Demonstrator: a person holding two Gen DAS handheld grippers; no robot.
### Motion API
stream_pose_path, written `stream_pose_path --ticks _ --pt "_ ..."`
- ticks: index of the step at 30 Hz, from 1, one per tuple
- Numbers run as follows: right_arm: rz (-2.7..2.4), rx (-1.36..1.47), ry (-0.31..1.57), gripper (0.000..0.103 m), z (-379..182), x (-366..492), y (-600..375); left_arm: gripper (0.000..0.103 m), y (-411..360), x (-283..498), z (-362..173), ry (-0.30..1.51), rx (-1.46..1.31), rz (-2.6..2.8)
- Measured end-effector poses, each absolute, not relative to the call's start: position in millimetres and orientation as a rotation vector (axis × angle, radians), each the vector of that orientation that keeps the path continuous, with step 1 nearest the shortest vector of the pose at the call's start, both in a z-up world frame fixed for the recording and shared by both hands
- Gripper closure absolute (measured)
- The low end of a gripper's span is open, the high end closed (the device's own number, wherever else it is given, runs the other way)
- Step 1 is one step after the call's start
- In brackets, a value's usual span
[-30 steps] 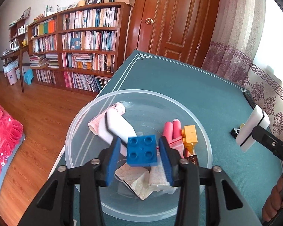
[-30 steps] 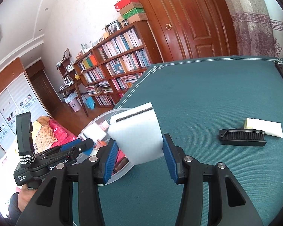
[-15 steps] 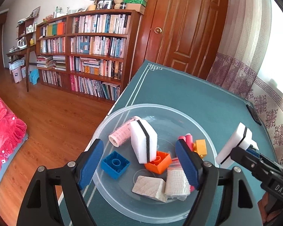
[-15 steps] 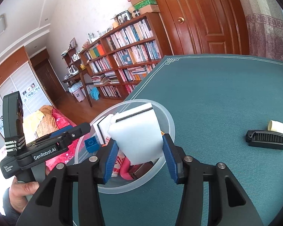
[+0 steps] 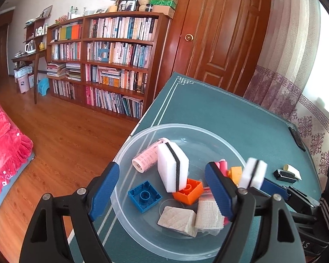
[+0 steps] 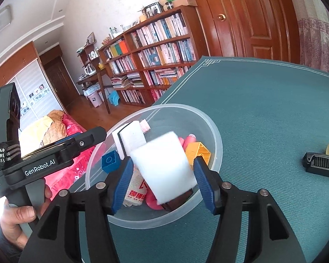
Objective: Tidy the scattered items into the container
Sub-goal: 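Withdraw both open tools from the bowl toward the comb and tube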
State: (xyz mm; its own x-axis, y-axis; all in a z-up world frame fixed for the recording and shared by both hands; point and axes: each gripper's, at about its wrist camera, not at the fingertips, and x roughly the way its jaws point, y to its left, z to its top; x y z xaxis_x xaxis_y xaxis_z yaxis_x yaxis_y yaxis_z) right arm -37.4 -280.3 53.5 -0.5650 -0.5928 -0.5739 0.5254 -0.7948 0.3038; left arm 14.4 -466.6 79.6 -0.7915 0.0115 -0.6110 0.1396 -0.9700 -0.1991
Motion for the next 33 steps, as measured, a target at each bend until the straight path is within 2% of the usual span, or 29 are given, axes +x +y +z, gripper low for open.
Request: stream_pose_path --ticks 6,33 --pt "-2.345 0.876 -0.109 0.041 52 -34 -279 0.019 -469 16 80 0.362 0.98 -2.883" --pt "-2.561 0.934 -0.242 0.041 50 -42 -195 0.018 -442 14 79 0.284 1.024 -2.923"
